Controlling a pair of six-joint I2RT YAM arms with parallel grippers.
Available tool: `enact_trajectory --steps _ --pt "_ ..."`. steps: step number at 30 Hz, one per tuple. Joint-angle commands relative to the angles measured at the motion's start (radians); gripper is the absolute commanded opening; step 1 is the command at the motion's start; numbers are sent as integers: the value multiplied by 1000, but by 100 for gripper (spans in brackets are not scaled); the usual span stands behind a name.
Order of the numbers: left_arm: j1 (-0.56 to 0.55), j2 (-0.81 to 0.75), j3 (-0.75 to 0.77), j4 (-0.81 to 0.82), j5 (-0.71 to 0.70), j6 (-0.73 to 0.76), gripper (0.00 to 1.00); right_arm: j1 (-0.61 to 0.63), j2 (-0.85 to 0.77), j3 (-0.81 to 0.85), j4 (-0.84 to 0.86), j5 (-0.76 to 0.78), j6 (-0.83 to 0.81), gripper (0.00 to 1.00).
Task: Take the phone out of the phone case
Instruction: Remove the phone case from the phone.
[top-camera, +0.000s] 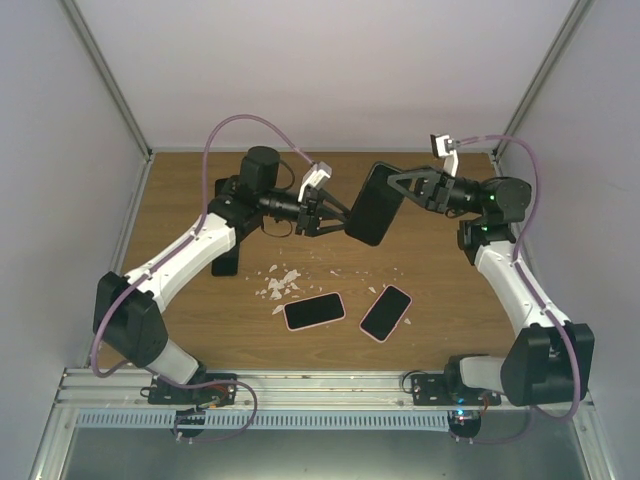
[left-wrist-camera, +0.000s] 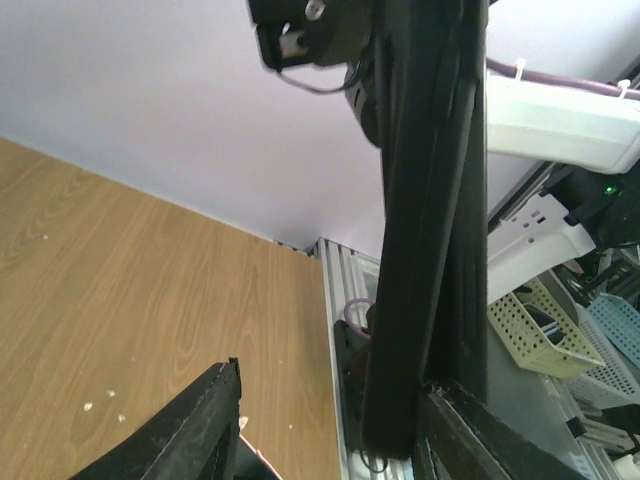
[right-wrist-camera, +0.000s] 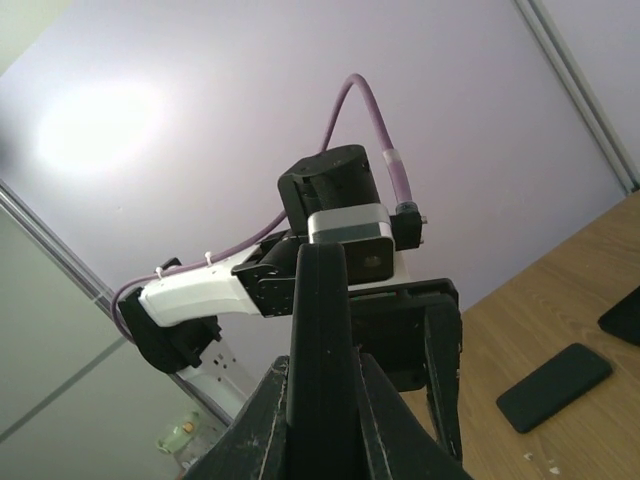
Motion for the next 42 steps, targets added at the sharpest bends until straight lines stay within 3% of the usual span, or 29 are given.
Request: enact_trajectory --steps 1,11,21,31,36,42 --pt "-11 38 89 143 -45 -45 47 82 -15 -12 -41 -32 2 0" --pt "-28 50 91 243 24 -140 43 142 1 -13 -236 -31 -174 1" --pt "-28 54 -1 436 71 -341 34 180 43 4 -401 -26 -309 0" --pt "-10 44 -65 458 60 -386 11 153 87 66 -520 -20 -389 1" --pt "24 40 -135 522 52 -465 0 120 106 119 -618 -19 -460 9" --pt "46 35 -149 504 41 -461 0 85 120 150 -680 -7 -497 30"
